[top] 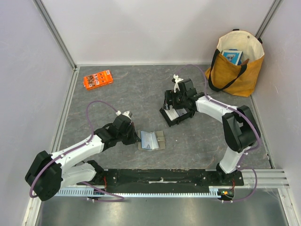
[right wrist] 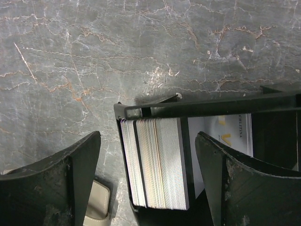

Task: Put the credit cards into the card holder
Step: Pick up the credit card from the storage box.

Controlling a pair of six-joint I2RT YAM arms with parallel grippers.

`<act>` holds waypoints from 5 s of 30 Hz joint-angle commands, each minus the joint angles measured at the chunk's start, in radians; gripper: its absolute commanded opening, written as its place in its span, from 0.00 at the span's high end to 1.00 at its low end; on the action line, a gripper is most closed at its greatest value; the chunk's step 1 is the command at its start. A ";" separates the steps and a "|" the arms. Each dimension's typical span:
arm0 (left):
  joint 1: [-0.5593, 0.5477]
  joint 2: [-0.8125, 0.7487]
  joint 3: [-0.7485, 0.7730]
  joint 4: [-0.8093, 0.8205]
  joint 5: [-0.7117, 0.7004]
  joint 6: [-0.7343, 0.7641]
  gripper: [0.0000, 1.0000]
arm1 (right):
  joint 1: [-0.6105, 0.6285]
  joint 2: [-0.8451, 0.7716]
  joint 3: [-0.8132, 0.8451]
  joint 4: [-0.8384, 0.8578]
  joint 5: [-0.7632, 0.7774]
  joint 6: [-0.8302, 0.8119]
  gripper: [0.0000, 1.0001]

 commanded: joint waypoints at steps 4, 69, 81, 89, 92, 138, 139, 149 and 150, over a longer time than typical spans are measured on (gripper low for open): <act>-0.005 0.007 0.042 0.010 0.016 0.039 0.98 | -0.010 0.059 0.062 0.016 -0.055 -0.037 0.11; -0.003 0.044 0.044 0.031 0.032 0.039 0.98 | -0.076 0.052 0.042 -0.131 -0.183 -0.086 0.16; -0.003 0.047 0.044 0.033 0.032 0.041 0.98 | -0.076 0.009 0.044 -0.139 -0.208 -0.069 0.34; -0.003 0.048 0.041 0.034 0.032 0.041 0.98 | -0.077 -0.022 0.047 -0.149 -0.197 -0.069 0.42; -0.006 0.048 0.041 0.037 0.033 0.041 0.98 | -0.076 -0.024 0.050 -0.155 -0.188 -0.069 0.43; -0.005 0.059 0.035 0.046 0.042 0.045 0.98 | -0.122 -0.010 0.018 -0.131 -0.117 -0.037 0.58; -0.003 0.059 0.036 0.046 0.044 0.045 0.98 | -0.122 -0.014 0.009 -0.113 -0.143 -0.026 0.50; -0.005 0.062 0.036 0.046 0.042 0.045 0.98 | -0.122 0.018 -0.011 -0.048 -0.240 0.012 0.35; -0.003 0.062 0.035 0.046 0.044 0.045 0.98 | -0.122 0.021 -0.011 -0.050 -0.243 0.011 0.34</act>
